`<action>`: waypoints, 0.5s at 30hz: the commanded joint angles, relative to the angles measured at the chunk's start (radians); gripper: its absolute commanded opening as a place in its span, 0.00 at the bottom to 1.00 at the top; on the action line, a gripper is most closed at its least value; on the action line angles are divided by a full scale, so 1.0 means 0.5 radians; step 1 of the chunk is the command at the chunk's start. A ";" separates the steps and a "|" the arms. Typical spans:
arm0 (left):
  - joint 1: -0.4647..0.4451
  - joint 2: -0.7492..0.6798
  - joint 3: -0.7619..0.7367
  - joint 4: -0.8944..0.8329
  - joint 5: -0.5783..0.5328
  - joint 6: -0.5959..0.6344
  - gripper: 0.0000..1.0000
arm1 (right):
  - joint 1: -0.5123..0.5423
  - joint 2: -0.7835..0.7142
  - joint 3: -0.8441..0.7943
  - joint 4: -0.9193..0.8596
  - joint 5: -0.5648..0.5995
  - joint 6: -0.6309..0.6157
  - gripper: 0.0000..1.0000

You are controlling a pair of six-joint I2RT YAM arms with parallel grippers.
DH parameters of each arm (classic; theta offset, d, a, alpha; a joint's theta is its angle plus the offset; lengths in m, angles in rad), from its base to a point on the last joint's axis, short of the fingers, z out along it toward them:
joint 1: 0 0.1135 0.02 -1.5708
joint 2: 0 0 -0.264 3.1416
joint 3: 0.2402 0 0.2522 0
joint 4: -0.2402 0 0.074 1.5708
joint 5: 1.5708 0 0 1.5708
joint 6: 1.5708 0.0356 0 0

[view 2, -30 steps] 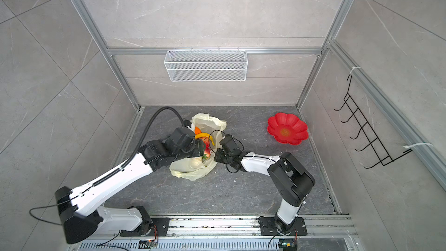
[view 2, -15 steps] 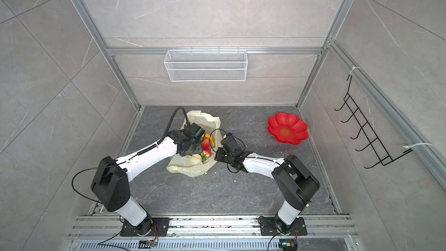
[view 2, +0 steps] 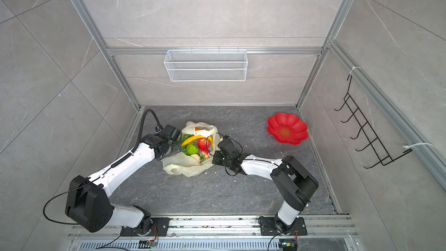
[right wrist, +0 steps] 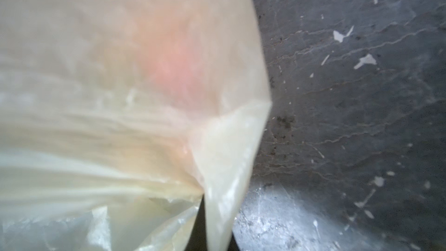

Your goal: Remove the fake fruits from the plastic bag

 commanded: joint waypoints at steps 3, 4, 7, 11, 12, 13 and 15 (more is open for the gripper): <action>0.008 0.078 -0.075 0.154 0.254 0.047 0.80 | 0.018 0.031 0.021 -0.031 0.052 -0.045 0.00; 0.008 0.086 -0.092 0.182 0.279 0.043 0.79 | 0.021 0.033 0.024 -0.033 0.053 -0.044 0.00; 0.008 0.154 -0.080 0.184 0.324 0.047 0.77 | 0.025 0.028 0.029 -0.048 0.061 -0.049 0.00; 0.008 0.238 -0.060 0.070 0.260 0.020 0.77 | 0.025 0.004 0.032 -0.077 0.091 -0.066 0.00; 0.008 0.239 -0.075 0.084 0.239 0.022 0.77 | 0.025 0.000 0.028 -0.080 0.096 -0.069 0.00; 0.008 0.239 -0.099 0.109 0.211 0.025 0.77 | 0.025 0.000 0.030 -0.080 0.097 -0.072 0.00; 0.019 0.262 -0.133 0.180 0.195 0.051 0.75 | 0.027 0.009 0.034 -0.080 0.087 -0.071 0.00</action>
